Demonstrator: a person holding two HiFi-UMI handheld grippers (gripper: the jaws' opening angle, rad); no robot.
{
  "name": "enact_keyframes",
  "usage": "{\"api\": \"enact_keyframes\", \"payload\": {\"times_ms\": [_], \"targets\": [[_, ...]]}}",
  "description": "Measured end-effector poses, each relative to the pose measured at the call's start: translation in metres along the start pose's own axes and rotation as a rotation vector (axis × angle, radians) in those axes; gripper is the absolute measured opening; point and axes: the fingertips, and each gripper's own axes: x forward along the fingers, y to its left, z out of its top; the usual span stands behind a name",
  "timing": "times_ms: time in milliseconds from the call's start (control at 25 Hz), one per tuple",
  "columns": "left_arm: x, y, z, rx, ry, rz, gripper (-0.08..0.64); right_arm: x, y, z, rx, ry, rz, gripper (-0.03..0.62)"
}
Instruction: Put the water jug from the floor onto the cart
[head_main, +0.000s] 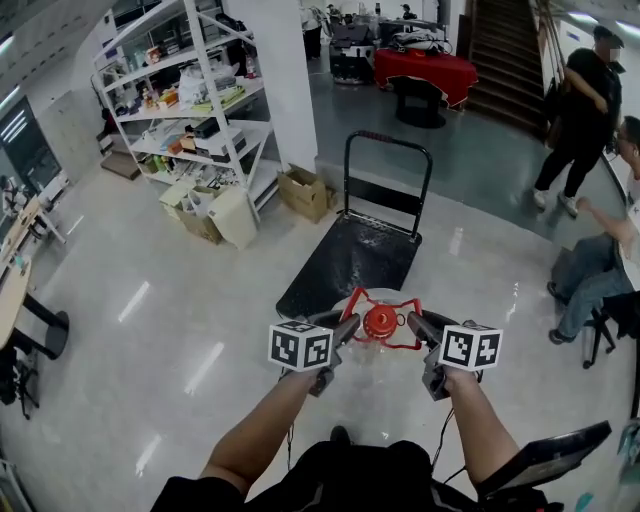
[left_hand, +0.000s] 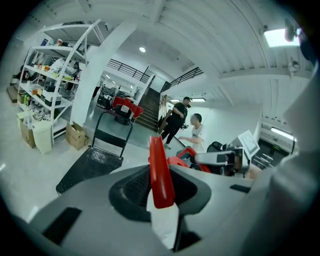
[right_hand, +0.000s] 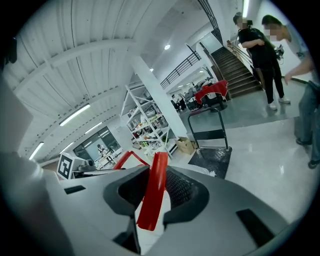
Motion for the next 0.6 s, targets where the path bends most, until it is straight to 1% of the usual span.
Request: {"api": "enact_keyframes", "payload": {"times_ms": [120, 240, 440, 600], "targets": [[0.015, 0.032, 0.023, 0.002, 0.001, 0.008, 0.072, 0.037, -0.008, 0.020, 0.003, 0.006, -0.001, 0.098], [0.032, 0.063, 0.044, -0.006, -0.007, 0.015, 0.072, 0.075, -0.017, 0.041, -0.014, 0.021, 0.004, 0.098], [0.065, 0.121, 0.082, -0.019, -0.017, 0.048, 0.072, 0.144, -0.040, 0.077, -0.003, 0.038, 0.050, 0.098], [0.097, 0.161, 0.107, -0.060, -0.020, 0.096, 0.072, 0.194, -0.062, 0.109, -0.032, 0.077, 0.090, 0.098]]}}
